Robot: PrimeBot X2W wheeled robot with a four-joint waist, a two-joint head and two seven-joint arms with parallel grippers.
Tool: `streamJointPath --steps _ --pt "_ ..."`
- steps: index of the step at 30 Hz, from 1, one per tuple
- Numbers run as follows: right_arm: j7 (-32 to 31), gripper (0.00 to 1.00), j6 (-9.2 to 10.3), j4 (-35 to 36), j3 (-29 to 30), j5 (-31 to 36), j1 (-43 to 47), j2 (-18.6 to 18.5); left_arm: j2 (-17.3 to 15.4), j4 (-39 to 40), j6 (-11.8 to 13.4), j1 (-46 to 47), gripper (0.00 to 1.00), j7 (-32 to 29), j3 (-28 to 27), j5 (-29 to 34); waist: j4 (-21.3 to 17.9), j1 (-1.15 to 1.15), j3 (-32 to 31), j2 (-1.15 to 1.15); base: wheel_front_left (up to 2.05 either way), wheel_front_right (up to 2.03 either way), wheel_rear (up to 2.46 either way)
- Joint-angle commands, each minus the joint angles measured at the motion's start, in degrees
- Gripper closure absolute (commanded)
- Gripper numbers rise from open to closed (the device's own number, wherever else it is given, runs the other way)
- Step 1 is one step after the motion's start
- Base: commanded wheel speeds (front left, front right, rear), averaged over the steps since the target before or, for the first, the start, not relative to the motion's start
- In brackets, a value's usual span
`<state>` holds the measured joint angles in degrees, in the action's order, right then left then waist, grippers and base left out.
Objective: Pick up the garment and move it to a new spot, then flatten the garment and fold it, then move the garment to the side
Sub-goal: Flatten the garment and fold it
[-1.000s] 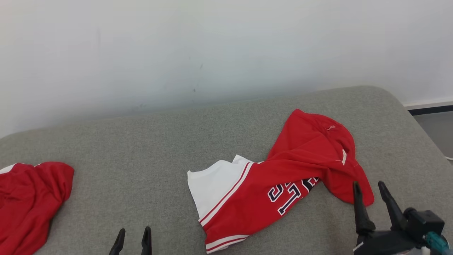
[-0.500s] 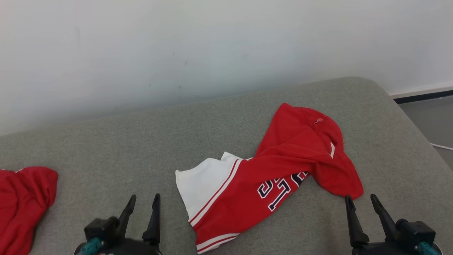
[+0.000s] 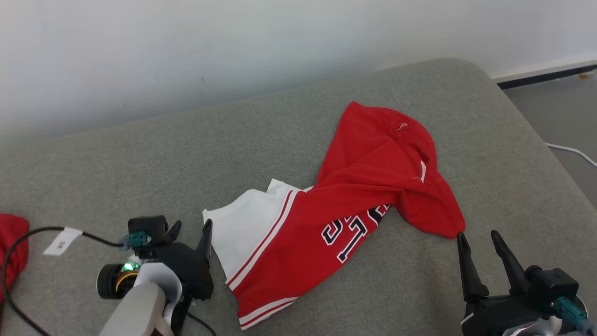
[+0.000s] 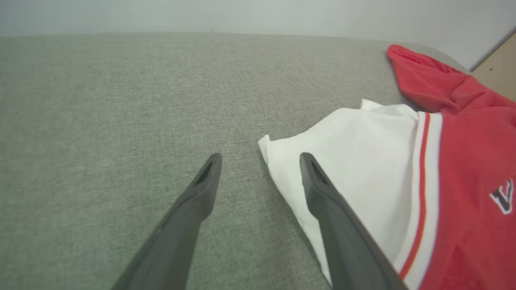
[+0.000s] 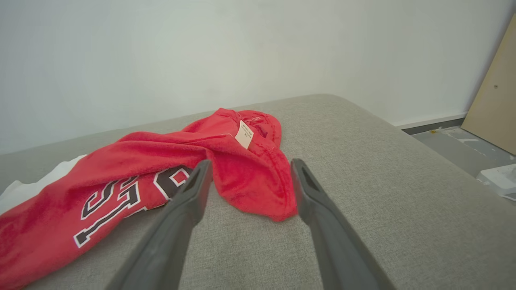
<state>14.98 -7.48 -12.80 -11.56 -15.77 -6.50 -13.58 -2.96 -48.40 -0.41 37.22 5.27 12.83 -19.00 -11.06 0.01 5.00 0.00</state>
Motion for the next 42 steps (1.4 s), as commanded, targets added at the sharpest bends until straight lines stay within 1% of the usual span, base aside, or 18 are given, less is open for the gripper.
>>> streamJointPath --steps 1,8,13,14,15,16,17,22,25,28,32,37,41,42 --pt "0.24 0.0 -0.02 -0.12 -0.08 0.15 -0.37 0.04 -0.25 -1.88 0.17 1.85 0.0 -0.62 0.35 0.51 -1.65 -0.01 2.07 0.0 0.0 0.0 0.0" --pt "0.24 0.0 -0.02 -0.7 -0.64 0.6 -1.53 0.61 -0.71 -10.39 0.29 8.62 0.0 -3.39 1.96 1.67 -3.16 -0.01 3.86 0.0 0.0 0.0 0.0" --pt "0.24 0.0 -0.02 -0.97 -0.31 0.79 -2.1 0.81 -0.52 -15.02 -0.04 10.8 0.0 -6.12 3.15 1.78 -3.73 -0.01 3.93 0.0 0.0 0.0 0.0" --pt "0.24 0.0 -0.02 -0.99 -0.22 0.83 -2.17 0.87 -0.47 -15.6 -0.05 11.05 0.11 -6.14 3.25 1.68 -3.78 -0.01 3.89 0.0 0.0 0.0 0.0" --pt "0.24 0.0 -0.02 -1.03 -0.2 0.89 -2.22 0.9 -0.46 -16.05 -0.04 11.34 0.56 -5.86 3.51 1.75 -3.81 -0.01 3.8 0.0 0.0 0.0 0.0" --pt "0.24 0.0 -0.02 -1.07 -0.19 0.88 -2.21 0.91 -0.43 -16.42 -0.11 11.58 0.71 -5.47 3.78 1.97 -3.81 -0.01 3.71 0.0 0.0 0.0 0.0" --pt "0.24 0.0 -0.02 -1.09 -0.1 0.9 -2.18 0.89 -0.41 -16.83 -0.29 11.67 1.0 -5.36 3.9 1.95 -3.78 -0.01 3.59 0.0 0.0 0.0 0.0" --pt "0.24 0.0 -0.02 -1.02 0.55 0.96 -2.06 0.24 -0.3 -17.76 -2.3 11.83 1.0 -4.22 4.51 0.93 -3.11 -0.01 2.75 0.0 0.0 0.0 0.0" --pt "0.24 0.0 -0.02 -1.49 0.84 0.21 -2.99 -0.27 -0.23 -16.24 -3.04 11.61 1.0 -0.8 4.11 -0.04 -2.55 -0.01 2.52 0.0 0.0 0.0 0.0" --pt "-0.35 0.0 -0.02 -3.93 -0.33 -1.86 -5.44 -1.59 -0.6 -14.33 -4.11 11.61 1.0 2.36 3.33 -1.49 -1.94 -0.01 2.81 0.0 0.0 0.0 0.0" --pt "-5.14 0.0 -0.02 -8.63 -2.49 -5.05 -11.41 -4.01 -2.31 -11.14 -5.6 10.81 1.0 5.08 1.27 -4.04 -1.63 -0.01 3.09 0.0 0.0 0.0 0.0" --pt "-12.17 0.0 -0.02 -14.36 -5.68 -12.78 -19.27 -6.83 -3.35 -6.91 -6.04 10.36 1.0 5.12 1.25 -5.39 -0.46 -0.01 3.7 0.0 0.0 0.0 0.0" --pt "-14.83 0.0 -0.02 -18.71 -10.04 -17.47 -24.61 -8.85 -3.78 -3.44 -6.11 9.16 1.0 4.2 1.72 -5.27 0.44 -0.01 4.4 0.0 0.0 0.0 0.0" --pt "-14.83 0.0 -0.02 -18.71 -10.04 -17.47 -24.61 -8.85 -3.78 -3.44 -6.11 9.16 1.0 4.2 1.72 -5.27 0.44 -0.01 4.4 0.0 0.0 0.0 0.0"
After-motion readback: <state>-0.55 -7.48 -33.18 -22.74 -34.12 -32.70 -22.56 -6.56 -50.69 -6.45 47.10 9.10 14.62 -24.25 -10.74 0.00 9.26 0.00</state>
